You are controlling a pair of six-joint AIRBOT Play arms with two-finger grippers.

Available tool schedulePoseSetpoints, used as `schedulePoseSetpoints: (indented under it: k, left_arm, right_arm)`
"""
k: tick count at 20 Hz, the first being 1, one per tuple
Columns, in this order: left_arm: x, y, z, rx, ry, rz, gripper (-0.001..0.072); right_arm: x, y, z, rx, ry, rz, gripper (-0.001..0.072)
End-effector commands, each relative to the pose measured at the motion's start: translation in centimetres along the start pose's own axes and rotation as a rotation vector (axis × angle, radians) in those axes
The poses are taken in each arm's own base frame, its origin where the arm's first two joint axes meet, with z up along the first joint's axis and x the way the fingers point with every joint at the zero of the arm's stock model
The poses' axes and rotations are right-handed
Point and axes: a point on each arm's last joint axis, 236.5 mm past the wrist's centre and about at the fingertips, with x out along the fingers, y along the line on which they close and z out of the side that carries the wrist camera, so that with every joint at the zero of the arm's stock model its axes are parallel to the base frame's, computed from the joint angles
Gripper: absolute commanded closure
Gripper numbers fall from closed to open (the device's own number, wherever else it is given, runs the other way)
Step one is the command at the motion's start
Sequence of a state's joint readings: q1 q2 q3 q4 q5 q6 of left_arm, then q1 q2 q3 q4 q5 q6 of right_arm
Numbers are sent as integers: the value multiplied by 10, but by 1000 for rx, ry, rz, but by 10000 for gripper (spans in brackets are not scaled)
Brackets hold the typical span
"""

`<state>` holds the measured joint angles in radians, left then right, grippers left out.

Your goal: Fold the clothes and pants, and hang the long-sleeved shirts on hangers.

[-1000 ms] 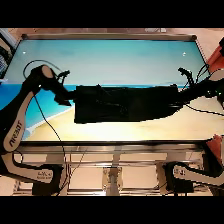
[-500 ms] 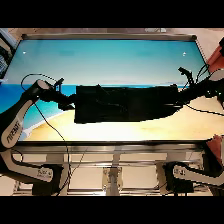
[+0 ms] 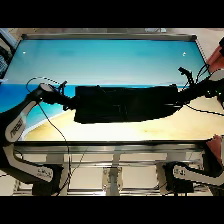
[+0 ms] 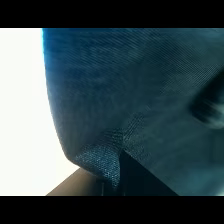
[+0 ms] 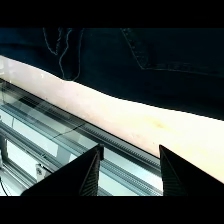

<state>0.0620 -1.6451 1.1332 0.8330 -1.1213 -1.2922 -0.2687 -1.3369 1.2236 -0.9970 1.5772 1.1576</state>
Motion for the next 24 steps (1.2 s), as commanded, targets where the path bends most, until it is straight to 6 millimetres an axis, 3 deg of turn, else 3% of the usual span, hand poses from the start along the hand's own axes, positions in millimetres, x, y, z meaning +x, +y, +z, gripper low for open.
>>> schedulePoseSetpoints:
  k: [1,4,6,8,10,12,14,17,20,24]
  left_arm:
    - [-60,-22,-1,30,-22,-40,682]
    - [-162,-42,4,118,-124,95,682]
    - [-223,-39,-12,150,-123,284,682]
    - [-272,-39,-32,137,-98,437,682]
    - [-303,-59,-25,188,-202,464,682]
    - [-314,-72,-21,220,-248,465,682]
    - [-310,-65,-17,208,-230,469,682]
    - [-291,-97,-19,303,-196,334,682]
    - [-291,-66,-10,236,-173,447,682]
    - [-275,-62,-4,210,-136,426,682]
  right_arm:
    - [0,3,1,-1,-4,12,306]
    - [0,8,5,-2,-23,30,306]
    - [0,7,8,-1,-35,28,306]
    - [0,8,10,-1,-40,33,306]
    - [0,10,11,-2,-44,42,306]
    - [0,11,11,-1,-45,45,306]
    - [0,13,9,-1,-37,54,306]
    - [-1,21,7,-4,-30,87,306]
    - [0,21,8,-6,-34,84,306]
    - [0,21,9,-7,-34,84,307]
